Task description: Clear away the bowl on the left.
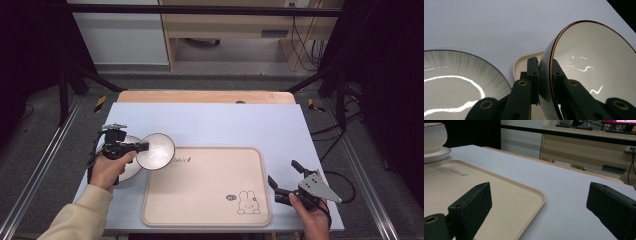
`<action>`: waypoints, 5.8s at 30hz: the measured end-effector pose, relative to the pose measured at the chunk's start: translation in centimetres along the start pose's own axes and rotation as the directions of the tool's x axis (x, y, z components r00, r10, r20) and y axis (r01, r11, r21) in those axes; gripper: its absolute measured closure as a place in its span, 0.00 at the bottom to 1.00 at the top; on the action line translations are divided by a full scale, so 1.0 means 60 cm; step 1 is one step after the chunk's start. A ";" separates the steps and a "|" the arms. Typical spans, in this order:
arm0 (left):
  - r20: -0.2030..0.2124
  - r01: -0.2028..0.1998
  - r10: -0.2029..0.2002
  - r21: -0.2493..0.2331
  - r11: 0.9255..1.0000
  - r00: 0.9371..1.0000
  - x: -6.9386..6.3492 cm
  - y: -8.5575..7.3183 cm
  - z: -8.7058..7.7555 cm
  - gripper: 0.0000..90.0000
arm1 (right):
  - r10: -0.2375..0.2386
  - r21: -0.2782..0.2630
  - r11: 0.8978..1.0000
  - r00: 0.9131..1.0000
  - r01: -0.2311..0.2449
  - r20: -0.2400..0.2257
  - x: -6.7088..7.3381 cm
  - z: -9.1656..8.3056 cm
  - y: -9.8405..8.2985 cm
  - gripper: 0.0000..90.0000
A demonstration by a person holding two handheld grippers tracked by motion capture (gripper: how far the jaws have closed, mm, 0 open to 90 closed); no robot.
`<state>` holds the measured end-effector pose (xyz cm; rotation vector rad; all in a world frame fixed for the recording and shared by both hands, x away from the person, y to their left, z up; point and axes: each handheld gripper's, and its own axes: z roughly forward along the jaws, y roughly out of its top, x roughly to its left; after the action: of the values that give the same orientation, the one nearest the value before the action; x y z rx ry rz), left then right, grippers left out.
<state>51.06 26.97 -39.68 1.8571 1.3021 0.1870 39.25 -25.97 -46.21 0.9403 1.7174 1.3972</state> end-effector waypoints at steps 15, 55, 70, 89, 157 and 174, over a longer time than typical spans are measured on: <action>0.021 -0.042 0.041 0.032 0.999 0.999 -0.035 0.002 0.031 0.91 | 0.001 -0.003 1.000 1.000 -0.001 -0.002 -0.001 -0.001 0.000 0.07; 0.099 -0.130 0.119 0.110 0.985 0.988 -0.118 -0.029 0.101 0.91 | 0.006 0.002 1.000 1.000 -0.006 -0.004 -0.002 -0.001 0.000 0.07; 0.128 -0.145 0.129 0.127 0.981 0.983 -0.137 -0.038 0.111 0.91 | 0.011 0.006 1.000 1.000 -0.010 -0.003 -0.003 -0.002 0.000 0.07; 0.161 -0.158 0.134 0.148 0.976 0.978 -0.151 -0.047 0.121 0.91 | 0.010 0.010 1.000 1.000 -0.010 0.000 -0.003 -0.001 0.000 0.07; 0.168 -0.123 0.091 0.191 0.974 0.981 -0.145 -0.066 0.139 0.90 | 0.009 0.017 1.000 1.000 -0.009 -0.010 -0.001 0.001 -0.001 0.07; 0.148 -0.163 0.138 0.168 0.972 0.979 -0.153 -0.068 0.133 0.81 | 0.009 0.019 1.000 1.000 -0.009 -0.010 0.000 0.001 -0.001 0.07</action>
<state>48.41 15.41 -44.65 2.0853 1.1152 0.0222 39.32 -25.93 -46.27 0.9543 1.7392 1.3962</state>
